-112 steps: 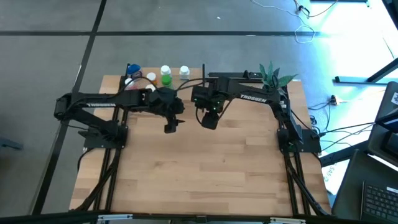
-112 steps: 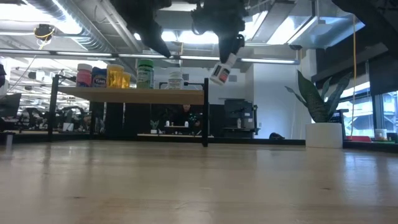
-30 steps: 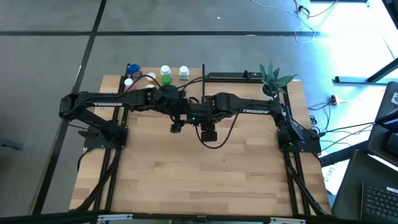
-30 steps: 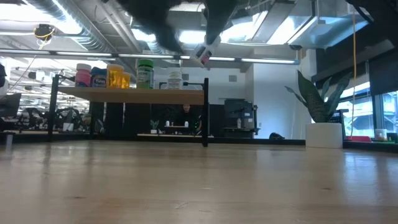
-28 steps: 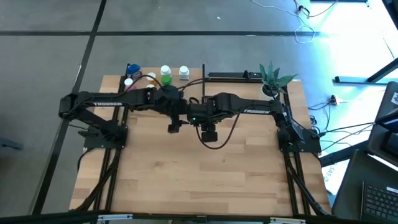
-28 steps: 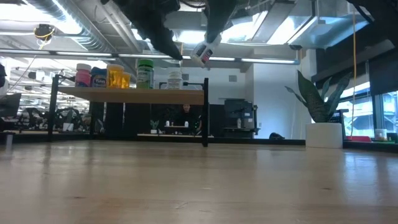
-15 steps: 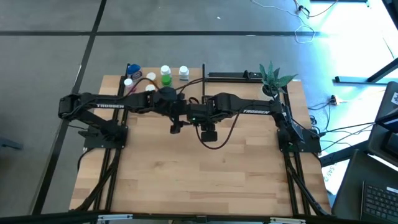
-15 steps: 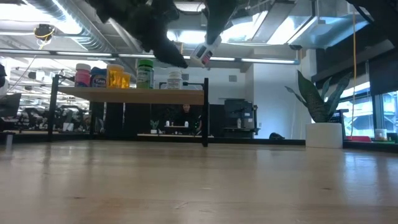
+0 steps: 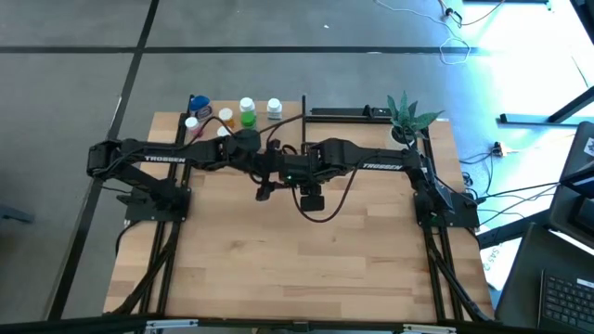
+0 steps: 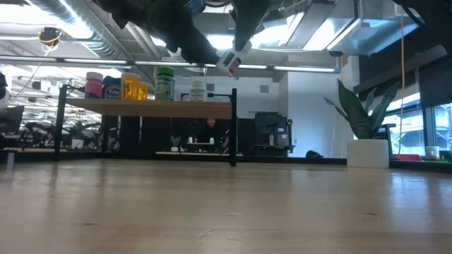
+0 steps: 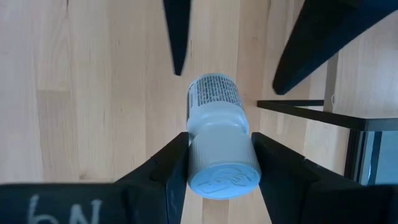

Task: Pick and place medicine bottles onto shelf by color
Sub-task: Put the white and black pill bottle on the shelf

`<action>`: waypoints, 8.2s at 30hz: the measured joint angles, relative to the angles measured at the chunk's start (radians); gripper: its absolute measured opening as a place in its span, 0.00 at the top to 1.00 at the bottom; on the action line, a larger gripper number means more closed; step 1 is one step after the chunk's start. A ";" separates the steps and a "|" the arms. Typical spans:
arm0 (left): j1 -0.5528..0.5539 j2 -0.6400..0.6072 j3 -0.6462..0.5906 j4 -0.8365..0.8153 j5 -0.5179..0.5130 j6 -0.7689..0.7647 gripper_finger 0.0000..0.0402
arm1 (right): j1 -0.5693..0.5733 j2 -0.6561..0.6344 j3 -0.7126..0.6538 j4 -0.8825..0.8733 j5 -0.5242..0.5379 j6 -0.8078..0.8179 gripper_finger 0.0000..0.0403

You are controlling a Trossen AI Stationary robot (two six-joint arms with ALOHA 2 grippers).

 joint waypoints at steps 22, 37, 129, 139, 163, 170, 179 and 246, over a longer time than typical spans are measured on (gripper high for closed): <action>-0.026 0.080 0.002 0.119 0.001 -0.079 0.32 | 0.000 0.001 -0.001 0.015 0.000 0.004 0.60; -0.051 0.081 0.001 0.129 -0.082 -0.077 0.32 | 0.001 0.001 -0.001 0.021 0.000 0.001 0.60; -0.132 -0.296 -0.377 0.483 -0.683 -0.180 0.67 | -0.003 -0.159 0.001 -0.067 0.133 0.105 0.44; -0.129 -0.136 -0.507 0.901 -0.702 -0.105 0.67 | -0.004 -0.162 0.001 -0.031 0.132 0.105 0.44; -0.079 0.158 -0.507 1.172 -0.887 -0.129 0.67 | -0.004 -0.162 0.001 -0.023 0.130 0.105 0.44; -0.045 0.178 -0.507 1.174 -0.888 -0.163 0.67 | -0.004 -0.162 0.001 -0.022 0.130 0.105 0.44; -0.008 0.178 -0.507 1.172 -0.889 -0.163 0.67 | -0.004 -0.162 0.001 -0.022 0.130 0.102 0.44; 0.034 0.178 -0.507 1.162 -0.888 -0.216 0.58 | -0.008 -0.161 0.001 0.339 0.329 0.105 0.44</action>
